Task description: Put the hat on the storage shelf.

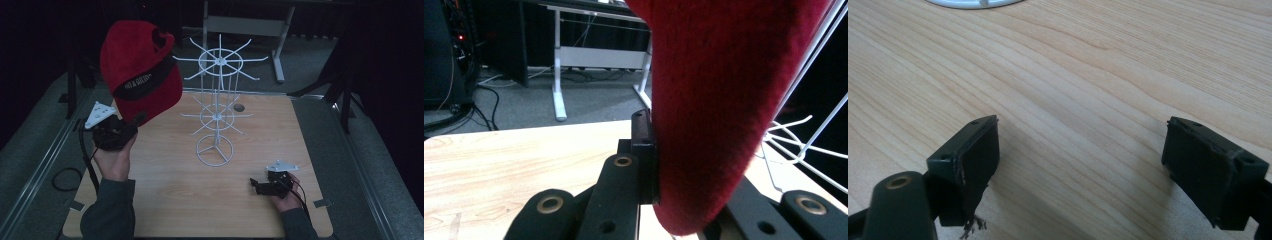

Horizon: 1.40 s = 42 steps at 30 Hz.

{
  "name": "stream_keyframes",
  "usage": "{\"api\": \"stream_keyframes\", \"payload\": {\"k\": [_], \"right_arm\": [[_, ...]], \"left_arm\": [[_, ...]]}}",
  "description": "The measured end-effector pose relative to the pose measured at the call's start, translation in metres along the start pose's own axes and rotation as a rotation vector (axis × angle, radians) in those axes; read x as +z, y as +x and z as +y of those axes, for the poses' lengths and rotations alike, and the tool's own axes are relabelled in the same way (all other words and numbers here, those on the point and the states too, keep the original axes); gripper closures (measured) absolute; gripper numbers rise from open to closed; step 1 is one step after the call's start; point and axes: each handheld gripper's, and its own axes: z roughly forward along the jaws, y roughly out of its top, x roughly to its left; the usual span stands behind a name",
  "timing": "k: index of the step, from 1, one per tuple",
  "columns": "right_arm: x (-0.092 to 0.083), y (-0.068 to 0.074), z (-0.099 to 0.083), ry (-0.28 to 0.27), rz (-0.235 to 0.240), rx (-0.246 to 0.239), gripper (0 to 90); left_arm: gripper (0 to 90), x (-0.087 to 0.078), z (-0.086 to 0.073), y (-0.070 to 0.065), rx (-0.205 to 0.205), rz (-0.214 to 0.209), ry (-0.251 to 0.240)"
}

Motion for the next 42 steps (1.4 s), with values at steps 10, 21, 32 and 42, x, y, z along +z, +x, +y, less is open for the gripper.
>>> {"api": "stream_keyframes", "payload": {"k": [10,21,32,42], "right_arm": [[0.0,0.0,0.0,0.0,0.0,0.0,15.2],[0.0,0.0,0.0,0.0,0.0,0.0,15.2],[0.0,0.0,0.0,0.001,0.0,-0.001,15.1],[0.0,0.0,0.0,0.0,0.0,0.0,15.1]], "left_arm": [[86.0,-0.006,0.0,-0.005,0.012,-0.013,-0.01],[86.0,-0.011,-0.001,-0.011,0.03,-0.023,-0.014],[85.9,-0.013,-0.007,-0.013,0.031,-0.033,-0.017],[85.9,-0.012,-0.017,-0.013,0.024,-0.038,0.001]]}}
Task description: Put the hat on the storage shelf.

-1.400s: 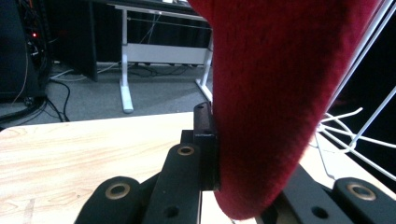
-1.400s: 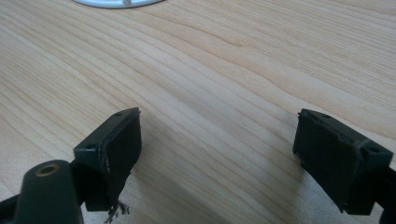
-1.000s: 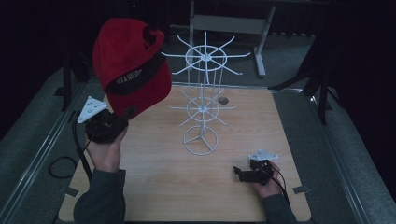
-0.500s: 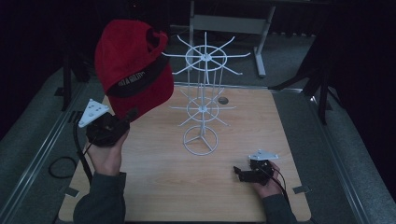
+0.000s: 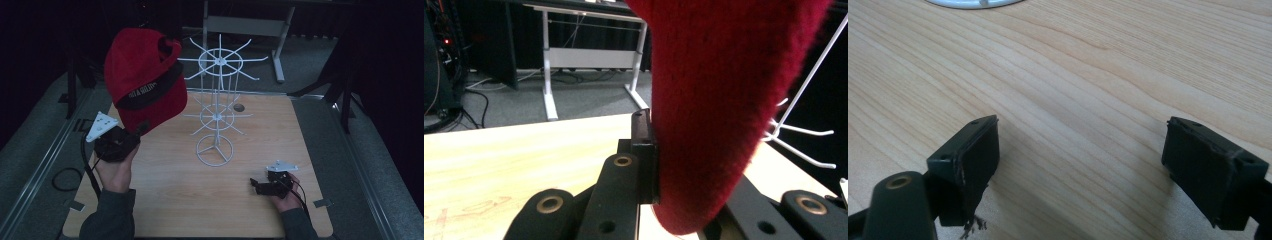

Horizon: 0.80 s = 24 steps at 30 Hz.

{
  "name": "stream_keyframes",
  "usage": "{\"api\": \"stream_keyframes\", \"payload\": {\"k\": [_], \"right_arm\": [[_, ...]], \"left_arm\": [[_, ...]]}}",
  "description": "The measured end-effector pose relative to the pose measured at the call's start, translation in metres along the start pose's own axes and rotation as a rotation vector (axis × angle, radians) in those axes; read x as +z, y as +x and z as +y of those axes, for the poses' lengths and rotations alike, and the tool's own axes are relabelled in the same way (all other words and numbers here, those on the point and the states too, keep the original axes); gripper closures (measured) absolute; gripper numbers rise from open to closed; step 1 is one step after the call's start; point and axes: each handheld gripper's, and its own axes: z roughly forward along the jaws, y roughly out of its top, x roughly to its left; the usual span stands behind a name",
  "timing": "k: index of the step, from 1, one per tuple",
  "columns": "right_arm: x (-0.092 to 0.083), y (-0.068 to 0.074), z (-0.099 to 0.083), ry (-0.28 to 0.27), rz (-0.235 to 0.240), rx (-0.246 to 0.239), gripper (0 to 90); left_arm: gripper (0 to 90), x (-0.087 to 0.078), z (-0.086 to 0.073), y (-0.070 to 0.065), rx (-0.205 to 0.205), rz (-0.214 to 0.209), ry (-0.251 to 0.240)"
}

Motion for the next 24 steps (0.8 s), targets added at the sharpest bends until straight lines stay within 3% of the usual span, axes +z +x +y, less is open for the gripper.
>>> {"api": "stream_keyframes", "payload": {"k": [14,24], "right_arm": [[0.0,0.0,0.0,-0.001,0.0,0.001,15.2],[0.0,0.0,0.0,-0.001,0.0,0.0,15.2]], "left_arm": [[85.8,0.007,-0.015,-0.001,-0.007,-0.014,0.039],[85.8,0.014,-0.027,-0.003,0.006,0.011,0.067]]}}
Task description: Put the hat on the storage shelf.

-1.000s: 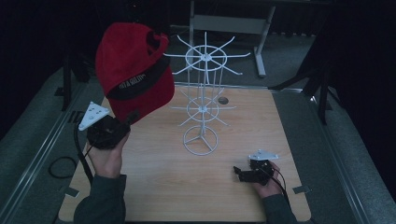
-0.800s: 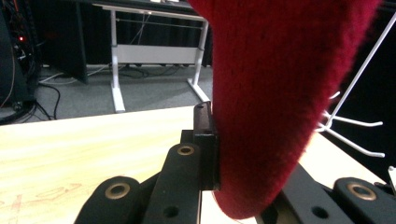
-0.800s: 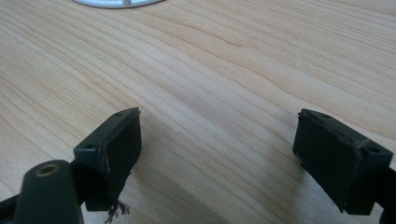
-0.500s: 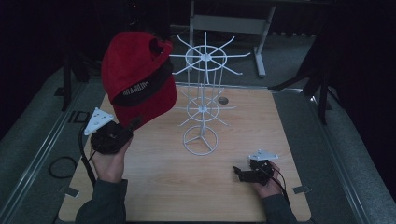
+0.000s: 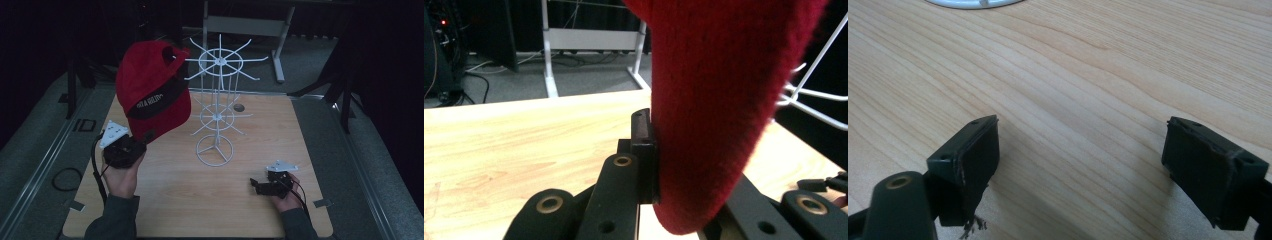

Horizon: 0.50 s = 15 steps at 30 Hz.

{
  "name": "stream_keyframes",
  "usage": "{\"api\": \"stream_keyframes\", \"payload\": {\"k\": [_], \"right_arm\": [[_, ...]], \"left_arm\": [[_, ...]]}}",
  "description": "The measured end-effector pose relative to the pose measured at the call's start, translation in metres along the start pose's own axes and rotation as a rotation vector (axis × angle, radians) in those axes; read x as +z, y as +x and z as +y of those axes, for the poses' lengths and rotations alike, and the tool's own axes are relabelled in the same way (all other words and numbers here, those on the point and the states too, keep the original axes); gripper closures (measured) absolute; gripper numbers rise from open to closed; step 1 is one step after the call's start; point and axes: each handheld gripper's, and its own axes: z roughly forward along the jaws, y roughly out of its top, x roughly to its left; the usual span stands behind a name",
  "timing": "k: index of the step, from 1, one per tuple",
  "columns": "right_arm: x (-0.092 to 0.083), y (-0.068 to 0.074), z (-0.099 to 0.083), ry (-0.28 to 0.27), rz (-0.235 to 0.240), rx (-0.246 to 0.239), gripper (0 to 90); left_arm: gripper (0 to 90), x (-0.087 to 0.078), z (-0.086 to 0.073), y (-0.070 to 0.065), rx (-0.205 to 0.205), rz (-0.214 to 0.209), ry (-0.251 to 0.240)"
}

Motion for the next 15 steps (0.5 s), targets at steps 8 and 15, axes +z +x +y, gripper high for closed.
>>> {"api": "stream_keyframes", "payload": {"k": [8,15], "right_arm": [[0.0,0.0,0.0,-0.001,0.0,-0.001,15.2],[0.0,0.0,0.0,-0.001,0.0,-0.001,15.1]], "left_arm": [[85.7,0.006,-0.012,-0.001,-0.002,0.005,0.023],[85.6,0.013,-0.02,-0.004,0.009,0.008,0.052]]}}
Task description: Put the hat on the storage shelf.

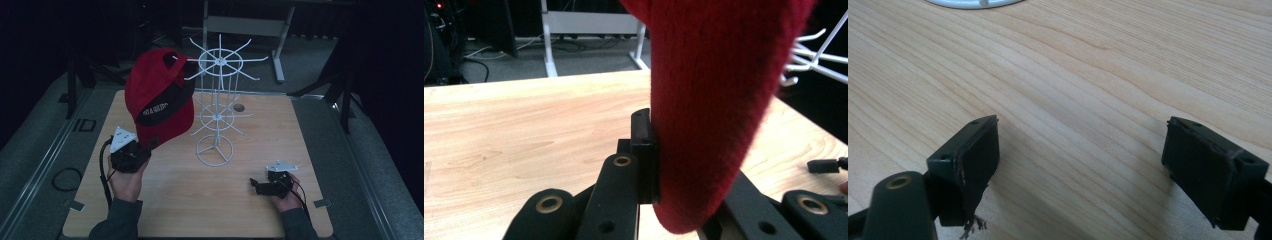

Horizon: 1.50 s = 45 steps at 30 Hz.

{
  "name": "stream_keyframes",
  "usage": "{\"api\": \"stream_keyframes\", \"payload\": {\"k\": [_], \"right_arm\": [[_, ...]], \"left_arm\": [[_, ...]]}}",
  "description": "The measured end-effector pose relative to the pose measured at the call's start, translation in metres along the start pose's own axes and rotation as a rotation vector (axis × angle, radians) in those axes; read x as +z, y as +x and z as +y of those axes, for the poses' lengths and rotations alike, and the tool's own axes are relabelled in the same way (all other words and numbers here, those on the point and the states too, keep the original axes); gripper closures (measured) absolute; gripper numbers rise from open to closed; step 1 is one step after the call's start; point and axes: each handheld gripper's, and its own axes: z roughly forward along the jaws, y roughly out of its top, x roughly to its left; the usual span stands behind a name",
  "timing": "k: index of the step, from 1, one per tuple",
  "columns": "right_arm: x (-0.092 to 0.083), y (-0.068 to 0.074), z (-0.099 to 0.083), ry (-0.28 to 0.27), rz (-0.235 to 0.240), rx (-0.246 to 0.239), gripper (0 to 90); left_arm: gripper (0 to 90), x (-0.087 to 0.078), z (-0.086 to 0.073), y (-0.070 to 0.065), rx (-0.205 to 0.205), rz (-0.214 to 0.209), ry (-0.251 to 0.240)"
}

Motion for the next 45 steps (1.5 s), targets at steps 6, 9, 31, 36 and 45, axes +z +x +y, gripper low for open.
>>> {"api": "stream_keyframes", "payload": {"k": [6,9,31,36,45], "right_arm": [[0.0,0.0,0.0,0.001,0.001,0.002,15.2],[0.0,0.0,0.0,0.001,0.0,0.002,15.2],[0.0,0.0,0.0,0.001,0.0,0.002,15.1],[0.0,0.0,0.0,0.0,0.0,0.002,15.1],[0.0,0.0,0.0,0.001,0.0,0.002,15.2]], "left_arm": [[85.4,0.005,-0.007,-0.001,-0.001,-0.003,0.02],[85.4,0.006,-0.009,-0.002,-0.001,-0.002,0.027],[63.1,0.018,-0.021,-0.002,0.02,-0.047,0.075],[52.3,0.02,-0.022,0.001,0.014,-0.047,0.078],[37.6,0.019,-0.023,0.009,-0.016,0.008,0.067]]}}
